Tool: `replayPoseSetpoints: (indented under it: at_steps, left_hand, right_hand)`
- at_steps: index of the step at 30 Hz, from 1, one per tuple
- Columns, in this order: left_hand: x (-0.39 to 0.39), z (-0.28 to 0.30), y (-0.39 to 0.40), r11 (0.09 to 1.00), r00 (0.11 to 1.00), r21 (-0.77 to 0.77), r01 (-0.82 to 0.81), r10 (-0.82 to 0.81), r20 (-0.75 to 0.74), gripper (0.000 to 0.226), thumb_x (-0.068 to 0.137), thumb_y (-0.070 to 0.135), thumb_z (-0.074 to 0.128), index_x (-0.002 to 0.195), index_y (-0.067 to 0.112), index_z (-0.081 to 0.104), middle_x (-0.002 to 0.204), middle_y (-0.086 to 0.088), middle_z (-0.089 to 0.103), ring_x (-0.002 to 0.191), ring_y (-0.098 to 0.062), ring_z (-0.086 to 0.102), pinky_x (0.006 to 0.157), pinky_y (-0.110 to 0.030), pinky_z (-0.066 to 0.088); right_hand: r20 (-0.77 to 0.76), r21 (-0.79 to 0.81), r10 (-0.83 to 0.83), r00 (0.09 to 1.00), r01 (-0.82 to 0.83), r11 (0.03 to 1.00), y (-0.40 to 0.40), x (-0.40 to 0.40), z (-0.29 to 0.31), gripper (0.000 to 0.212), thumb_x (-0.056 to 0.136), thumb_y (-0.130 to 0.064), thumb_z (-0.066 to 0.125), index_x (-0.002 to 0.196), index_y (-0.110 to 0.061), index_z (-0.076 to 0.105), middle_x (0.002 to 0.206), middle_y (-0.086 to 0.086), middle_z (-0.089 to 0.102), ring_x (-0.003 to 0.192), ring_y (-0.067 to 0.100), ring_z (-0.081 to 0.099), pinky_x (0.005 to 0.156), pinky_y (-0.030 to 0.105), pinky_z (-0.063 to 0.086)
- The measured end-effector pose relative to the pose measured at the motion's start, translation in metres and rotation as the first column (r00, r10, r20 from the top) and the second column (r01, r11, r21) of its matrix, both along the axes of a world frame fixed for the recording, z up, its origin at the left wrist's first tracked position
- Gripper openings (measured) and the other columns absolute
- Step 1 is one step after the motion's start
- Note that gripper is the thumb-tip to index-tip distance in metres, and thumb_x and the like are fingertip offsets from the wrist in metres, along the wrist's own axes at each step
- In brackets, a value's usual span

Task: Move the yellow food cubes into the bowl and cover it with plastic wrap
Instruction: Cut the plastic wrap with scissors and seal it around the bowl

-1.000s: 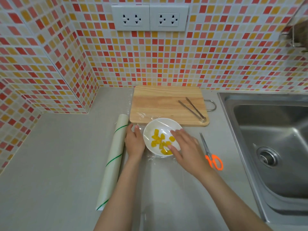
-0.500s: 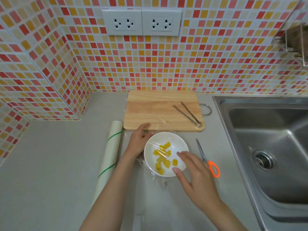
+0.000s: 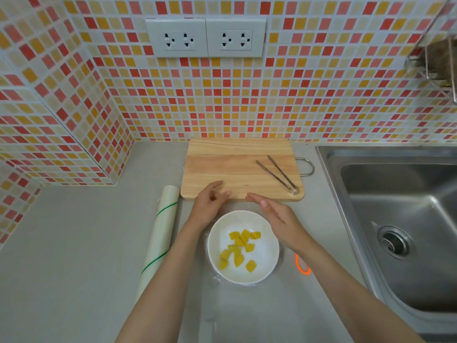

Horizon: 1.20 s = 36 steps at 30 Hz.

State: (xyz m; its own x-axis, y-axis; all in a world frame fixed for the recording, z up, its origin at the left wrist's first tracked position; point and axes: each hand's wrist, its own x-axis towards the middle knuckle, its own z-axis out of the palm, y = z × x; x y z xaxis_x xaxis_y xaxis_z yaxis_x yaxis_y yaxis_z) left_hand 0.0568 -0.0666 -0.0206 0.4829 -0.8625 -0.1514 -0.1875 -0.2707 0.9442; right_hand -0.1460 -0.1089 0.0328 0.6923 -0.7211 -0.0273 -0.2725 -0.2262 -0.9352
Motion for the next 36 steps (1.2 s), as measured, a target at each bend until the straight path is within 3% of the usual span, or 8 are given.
replayPoseSetpoints:
  at_steps: [2, 8, 12, 21, 26, 30, 33, 36]
  left_hand:
    - [0.004, 0.008, 0.010, 0.999, 0.997, -0.024, -0.034, 0.032, -0.076, 0.034, 0.090, 0.022, 0.060, 0.123, 0.011, 0.058, 0.074, -0.009, 0.060, 0.068, -0.019, 0.055, 0.075, -0.035, 0.045]
    - [-0.019, 0.048, 0.070, 0.974, 0.997, -0.213, -0.074, 0.067, -0.040, 0.031, 0.093, 0.039, 0.043, 0.121, 0.035, 0.056, 0.109, 0.011, 0.070, 0.107, 0.003, 0.060, 0.094, -0.011, 0.042]
    - [-0.060, 0.039, 0.091, 0.988, 0.947, -0.100, -0.116, 0.080, -0.311, 0.034, 0.093, 0.051, 0.039, 0.127, 0.048, 0.044, 0.126, 0.022, 0.060, 0.120, 0.000, 0.054, 0.100, -0.025, 0.042]
    - [-0.065, 0.015, 0.084, 0.985, 0.757, 0.031, -0.171, 0.152, -0.635, 0.039, 0.089, 0.060, 0.029, 0.115, 0.053, 0.057, 0.141, 0.000, 0.051, 0.125, -0.026, 0.051, 0.109, -0.052, 0.034]
    - [-0.061, 0.014, 0.082, 0.987, 0.768, 0.049, -0.154, 0.151, -0.622, 0.040, 0.095, 0.053, 0.024, 0.116, 0.046, 0.057, 0.129, -0.005, 0.061, 0.119, -0.028, 0.057, 0.106, -0.052, 0.038]
    - [-0.064, 0.015, 0.081, 0.976, 0.841, 0.034, -0.214, 0.202, -0.503, 0.030, 0.098, 0.031, 0.037, 0.111, 0.034, 0.064, 0.123, -0.007, 0.066, 0.111, -0.023, 0.062, 0.097, -0.042, 0.048]
    - [-0.069, 0.013, 0.084, 0.947, 0.798, 0.030, -0.320, 0.286, -0.530, 0.032, 0.097, 0.019, 0.039, 0.108, 0.021, 0.069, 0.116, -0.011, 0.069, 0.107, -0.027, 0.064, 0.093, -0.042, 0.050]
    - [-0.074, 0.011, 0.083, 0.905, 0.714, 0.081, -0.417, 0.382, -0.587, 0.034, 0.097, 0.023, 0.038, 0.113, 0.016, 0.067, 0.111, -0.012, 0.069, 0.102, -0.031, 0.064, 0.086, -0.043, 0.053]
  right_hand:
    - [0.053, 0.038, -0.039, 0.998, 0.037, 0.999, 0.009, -0.004, -0.001, 0.036, 0.099, -0.025, 0.034, 0.129, -0.020, 0.053, 0.128, -0.010, 0.059, 0.121, -0.008, 0.048, 0.099, 0.004, 0.033]
    - [0.172, 0.147, -0.120, 0.978, 0.095, 0.984, 0.027, -0.004, -0.011, 0.038, 0.099, -0.027, 0.033, 0.132, -0.017, 0.049, 0.133, -0.005, 0.057, 0.127, -0.001, 0.047, 0.107, 0.015, 0.033]
    - [0.185, 0.282, -0.245, 0.952, 0.188, 0.941, 0.038, 0.002, -0.026, 0.040, 0.095, -0.036, 0.034, 0.127, -0.024, 0.053, 0.123, -0.003, 0.063, 0.119, 0.013, 0.056, 0.106, 0.040, 0.041]
    - [0.177, 0.755, -0.366, 0.913, 0.113, 0.646, 0.027, 0.008, -0.035, 0.069, 0.081, -0.068, 0.022, 0.120, -0.026, 0.060, 0.126, 0.012, 0.062, 0.115, 0.028, 0.059, 0.104, 0.050, 0.042]
    - [0.183, 0.775, -0.322, 0.929, 0.065, 0.629, 0.022, 0.005, -0.039, 0.069, 0.086, -0.067, 0.011, 0.122, -0.030, 0.056, 0.127, 0.004, 0.061, 0.117, 0.025, 0.058, 0.099, 0.045, 0.046]
    - [0.165, 0.716, -0.572, 0.803, 0.301, 0.630, 0.024, 0.006, -0.040, 0.060, 0.093, -0.058, 0.015, 0.120, -0.020, 0.054, 0.121, 0.013, 0.062, 0.106, 0.023, 0.062, 0.092, 0.041, 0.048]
    - [0.203, 0.591, -0.667, 0.717, 0.453, 0.667, 0.028, -0.005, -0.039, 0.052, 0.096, -0.050, 0.021, 0.111, -0.016, 0.058, 0.120, 0.017, 0.063, 0.102, 0.018, 0.065, 0.086, 0.029, 0.050]
    - [0.194, 0.618, -0.564, 0.803, 0.346, 0.705, 0.042, -0.005, -0.040, 0.057, 0.089, -0.060, 0.020, 0.112, -0.027, 0.061, 0.124, 0.005, 0.064, 0.112, 0.010, 0.060, 0.094, 0.029, 0.046]
